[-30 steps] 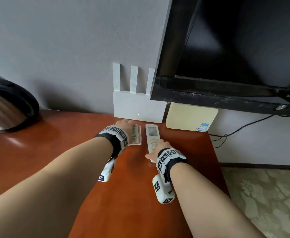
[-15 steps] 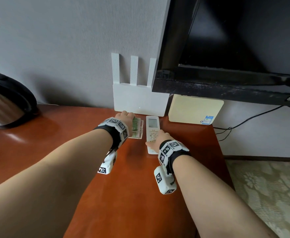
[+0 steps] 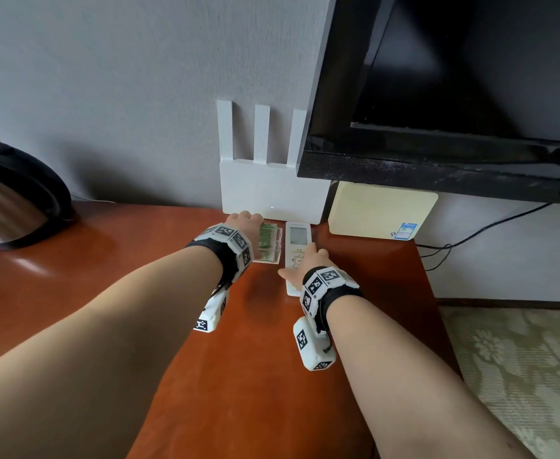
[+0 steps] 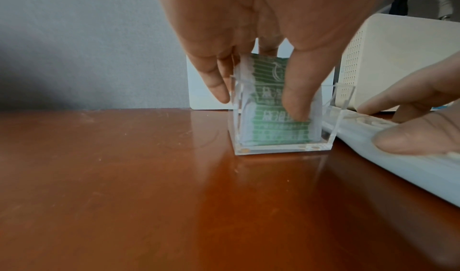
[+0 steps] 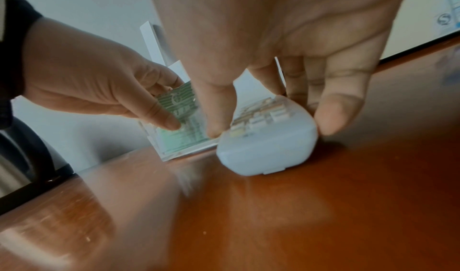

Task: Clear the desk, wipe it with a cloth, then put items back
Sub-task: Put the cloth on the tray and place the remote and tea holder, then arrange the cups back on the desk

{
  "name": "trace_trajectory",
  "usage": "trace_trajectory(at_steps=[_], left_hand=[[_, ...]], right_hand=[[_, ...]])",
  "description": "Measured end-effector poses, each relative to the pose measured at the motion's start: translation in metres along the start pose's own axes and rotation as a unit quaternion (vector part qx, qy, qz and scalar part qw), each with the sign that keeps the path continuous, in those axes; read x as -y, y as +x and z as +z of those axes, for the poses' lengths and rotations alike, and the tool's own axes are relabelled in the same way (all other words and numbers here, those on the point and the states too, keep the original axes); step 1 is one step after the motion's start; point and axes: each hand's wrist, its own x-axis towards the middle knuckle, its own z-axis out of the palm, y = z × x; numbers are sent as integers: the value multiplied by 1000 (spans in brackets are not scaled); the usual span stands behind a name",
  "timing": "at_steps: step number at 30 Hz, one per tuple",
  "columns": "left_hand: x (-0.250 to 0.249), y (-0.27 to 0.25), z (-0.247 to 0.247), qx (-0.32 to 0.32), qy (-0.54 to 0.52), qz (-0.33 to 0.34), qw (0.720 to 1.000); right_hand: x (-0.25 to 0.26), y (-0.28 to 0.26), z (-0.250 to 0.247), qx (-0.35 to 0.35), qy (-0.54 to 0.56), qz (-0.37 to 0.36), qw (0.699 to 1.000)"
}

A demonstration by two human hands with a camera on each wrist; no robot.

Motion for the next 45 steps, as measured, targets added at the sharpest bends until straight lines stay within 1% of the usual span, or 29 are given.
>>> trace_trajectory(at_steps=[7,9,14,18,22,28,31,34,37,39,42,45], left_hand=[[-1,-4,0,1,-6,-2,1000],[0,-6,0,0,-13,1,1000],[5,-19,2,-16,-35,3,999],[16,-42,-4,-35,-49,12,998],[39,-80,-13,-72,-83,21,994],[108,-171,-30,-146,-127,56,980],[159,-224,-33,-172,-128,76,974],[219,-278,-31,-194,-124,86,969],[279,-327,-20,-206,-125,61,969],[312,-352,-12,-215,-128,31,968],[349,-381,-2,-216,-155,-24,964],[377,-403,8,-242,-194,-83,947]], right_hand=[[0,-3,-2,-4,8,-4,1000],[-2,-7,-4,-18,19,-10,1000],[-6,-21,-11,-80,-16,-67,994],[-2,-43,-18,-128,-39,-125,983],[15,-81,-21,-142,-51,-154,977],[74,-165,-10,-156,-40,-197,967],[112,-213,7,-174,-5,-217,960],[150,-260,33,-182,55,-224,956],[187,-302,69,-180,121,-238,947],[209,-324,92,-162,152,-252,942],[233,-344,120,-138,150,-265,942],[254,-352,134,-137,128,-297,936]])
